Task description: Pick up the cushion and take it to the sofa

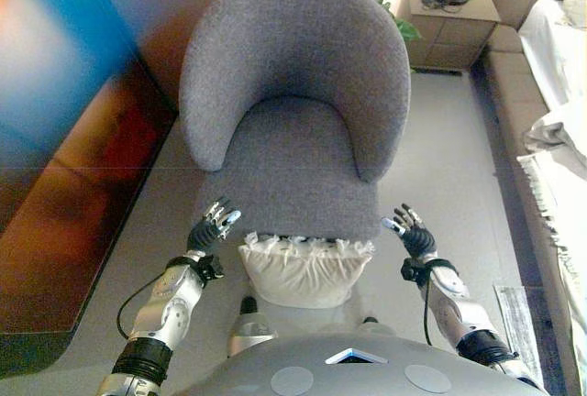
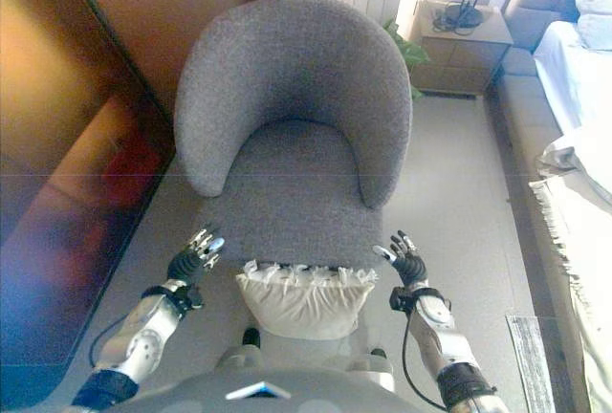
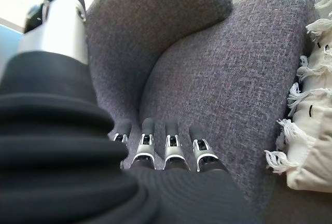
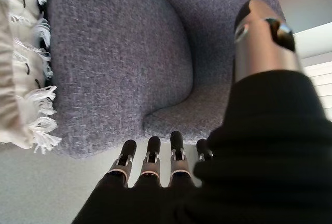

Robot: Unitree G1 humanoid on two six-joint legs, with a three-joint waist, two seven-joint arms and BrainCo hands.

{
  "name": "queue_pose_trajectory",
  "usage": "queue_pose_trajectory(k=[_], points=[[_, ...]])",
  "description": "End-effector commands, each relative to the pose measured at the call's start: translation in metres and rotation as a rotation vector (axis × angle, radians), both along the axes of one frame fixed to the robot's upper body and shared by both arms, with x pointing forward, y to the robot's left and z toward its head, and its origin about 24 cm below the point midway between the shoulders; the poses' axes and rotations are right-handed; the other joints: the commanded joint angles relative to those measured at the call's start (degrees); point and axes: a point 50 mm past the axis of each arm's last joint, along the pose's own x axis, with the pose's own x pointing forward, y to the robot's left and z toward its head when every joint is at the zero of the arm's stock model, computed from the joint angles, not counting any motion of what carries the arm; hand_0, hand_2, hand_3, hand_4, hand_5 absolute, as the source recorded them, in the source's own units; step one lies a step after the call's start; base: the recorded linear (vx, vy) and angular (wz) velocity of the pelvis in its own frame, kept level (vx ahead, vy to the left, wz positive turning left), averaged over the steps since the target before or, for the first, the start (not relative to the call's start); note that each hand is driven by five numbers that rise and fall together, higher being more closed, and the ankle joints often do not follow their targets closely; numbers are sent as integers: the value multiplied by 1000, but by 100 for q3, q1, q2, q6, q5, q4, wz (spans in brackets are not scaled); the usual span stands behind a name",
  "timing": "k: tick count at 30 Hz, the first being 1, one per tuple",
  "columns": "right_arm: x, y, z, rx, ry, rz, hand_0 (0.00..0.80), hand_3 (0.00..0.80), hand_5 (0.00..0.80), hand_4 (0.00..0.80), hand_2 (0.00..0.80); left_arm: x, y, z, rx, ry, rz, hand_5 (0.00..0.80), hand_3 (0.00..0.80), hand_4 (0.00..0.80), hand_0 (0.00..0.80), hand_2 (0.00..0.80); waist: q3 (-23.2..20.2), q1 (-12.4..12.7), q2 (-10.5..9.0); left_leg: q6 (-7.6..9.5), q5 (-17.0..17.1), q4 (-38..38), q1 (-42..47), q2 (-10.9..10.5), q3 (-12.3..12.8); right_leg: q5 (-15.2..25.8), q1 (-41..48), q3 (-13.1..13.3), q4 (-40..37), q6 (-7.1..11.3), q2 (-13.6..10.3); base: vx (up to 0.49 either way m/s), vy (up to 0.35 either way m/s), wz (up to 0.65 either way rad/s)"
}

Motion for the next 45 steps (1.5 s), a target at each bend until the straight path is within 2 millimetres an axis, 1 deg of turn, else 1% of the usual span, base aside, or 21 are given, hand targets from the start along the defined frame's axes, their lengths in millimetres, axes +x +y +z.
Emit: queue_pose_trajectory(k=[1, 4, 5, 6, 7, 9, 11, 12, 15, 19, 21, 23, 32, 34, 36, 38, 39, 40, 42, 43, 45], points=[[31, 18, 36, 172, -223, 37, 0, 0, 0, 0, 0, 34, -6, 29, -23, -165, -82, 0, 0, 0, 0, 0, 68, -21, -109, 404, -413, 240, 110, -148, 357, 249, -477, -196, 417, -39, -158, 0, 0, 0], [32, 36, 44, 578, -284, 28, 0, 0, 0, 0, 0, 37, -16, 37, -288, -195, -91, 0, 0, 0, 0, 0, 107, -11, -129, 426, -431, 269, 78, -144, 432, 253, -511, -203, 386, -39, -171, -17, 2, -1], [31, 45, 46, 789, -322, 29, 0, 0, 0, 0, 0, 36, -26, 39, -471, -207, -106, 0, 0, 0, 0, 0, 115, -5, -135, 438, -457, 294, 61, -130, 466, 231, -526, -194, 390, -44, -172, -13, -3, -4], [29, 53, 47, 943, -363, 48, 0, 0, 0, 0, 0, 33, -35, 41, -636, -218, -114, 0, 0, 0, 0, 0, 117, 2, -135, 437, -471, 311, 49, -108, 495, 210, -536, -175, 394, -42, -169, 0, 0, 0], [29, 58, 50, 1043, -390, 57, 0, 0, 0, 0, 0, 32, -42, 42, -750, -225, -119, 0, 0, 0, 0, 0, 118, 8, -135, 435, -483, 327, 39, -93, 510, 193, -542, -157, 396, -42, -165, 0, 0, 0], [30, 69, 61, 1317, -502, 93, 0, 0, 0, 0, 0, 27, -59, 49, -1081, -274, -139, 0, 0, 0, 0, 0, 106, 16, -132, 424, -517, 369, 21, -52, 562, 162, -546, -124, 389, -33, -163, 0, 0, 0], [33, 74, 72, 1490, -603, 113, 0, 0, 0, 0, 0, 25, -67, 54, -1310, -308, -115, 0, 0, 0, 0, 0, 72, 25, -136, 406, -540, 374, 29, -18, 597, 143, -532, -94, 365, -25, -149, 8, -7, -3], [33, 75, 75, 1532, -634, 120, 0, 0, 0, 0, 0, 25, -70, 56, -1379, -320, -93, 0, 0, 0, 0, 0, 53, 28, -138, 398, -551, 373, 36, -6, 606, 135, -521, -78, 347, -25, -139, 21, -14, -8], [32, 80, 77, 1536, -633, 137, 0, 0, 0, 0, 0, 24, -73, 57, -1425, -333, -58, 0, 0, 0, 0, 0, 5, 20, -148, 384, -555, 356, 72, -2, 616, 132, -475, -7, 287, -41, -98, 21, -11, -7], [18, 84, 67, 1491, -542, 191, 0, 0, 0, 0, 0, 16, -74, 59, -1445, -340, -75, 0, 0, 0, 0, 0, -58, 30, -179, 378, -563, 355, 87, -13, 617, 148, -435, 7, 202, -65, -60, 9, -11, -3], [13, 84, 62, 1478, -512, 190, 0, 0, 0, 0, 0, 14, -75, 60, -1444, -337, -88, 0, 0, 0, 0, 0, -81, 46, -191, 364, -550, 342, 80, -14, 609, 165, -426, -13, 166, -68, -51, 0, 0, 0], [12, 84, 59, 1471, -492, 177, 0, 0, 0, 0, 0, 14, -75, 59, -1441, -330, -86, 0, 0, 0, 0, 0, -92, 50, -195, 356, -534, 318, 90, -14, 600, 176, -412, -19, 141, -68, -41, 0, 0, 0], [13, 83, 59, 1446, -472, 172, 0, 0, 0, 0, 0, 14, -75, 57, -1437, -310, -88, 0, 0, 0, 0, 0, -102, 49, -192, 352, -486, 219, 129, -24, 580, 210, -374, -55, 69, -75, -29, 0, 0, 0], [12, 83, 57, 1412, -448, 162, 0, 0, 0, 0, 0, 14, -75, 56, -1411, -296, -92, 0, 0, 0, 0, 0, -105, 53, -196, 349, -473, 199, 126, -29, 575, 225, -365, -73, 46, -68, -34, 0, 0, 0], [11, 81, 52, 1321, -412, 164, 0, 0, 0, 0, 0, 14, -71, 51, -1282, -281, -87, 0, 0, 0, 0, 0, -89, 50, -202, 343, -464, 197, 111, -27, 566, 241, -383, -80, 50, -61, -43, 0, 0, 0], [10, 71, 43, 1094, -357, 157, 0, 0, 0, 0, 0, 16, -55, 42, -958, -266, -65, 0, 0, 0, 0, 0, -71, 61, -215, 331, -451, 190, 98, -35, 541, 266, -386, -112, 38, -53, -55, 0, 0, 0], [10, 65, 38, 969, -324, 142, 0, 0, 0, 0, 0, 17, -46, 39, -787, -258, -44, 0, 0, 0, 0, 0, -64, 62, -219, 328, -436, 172, 106, -37, 533, 281, -380, -131, 32, -42, -60, 0, 0, 0], [10, 56, 35, 827, -299, 127, 0, 0, 0, 0, 0, 18, -33, 37, -581, -256, -21, 0, 0, 0, 0, 0, -58, 59, -222, 325, -414, 155, 121, -32, 539, 294, -373, -154, 32, -27, -69, 31, 7, -1], [10, 39, 32, 617, -260, 98, 0, 0, 0, 0, 0, 20, -10, 39, -224, -265, -10, 0, 0, 0, 0, 0, -46, 49, -228, 334, -401, 155, 126, -28, 548, 284, -383, -167, 62, -23, -78, 38, 14, 0], [10, 32, 31, 508, -244, 94, 0, 0, 0, 0, 0, 20, -1, 40, -31, -269, -44, 0, 0, 0, 0, 0, -32, 42, -230, 343, -396, 192, 89, -21, 555, 278, -423, -170, 108, -25, -91, 0, 0, 0], [10, 22, 28, 361, -217, 100, 0, 0, 0, 0, 0, 21, 12, 39, 159, -256, -65, 0, 0, 0, 0, 0, 28, 22, -241, 352, -390, 277, 3, -9, 567, 256, -511, -145, 217, -36, -104, 0, 0, 0]])
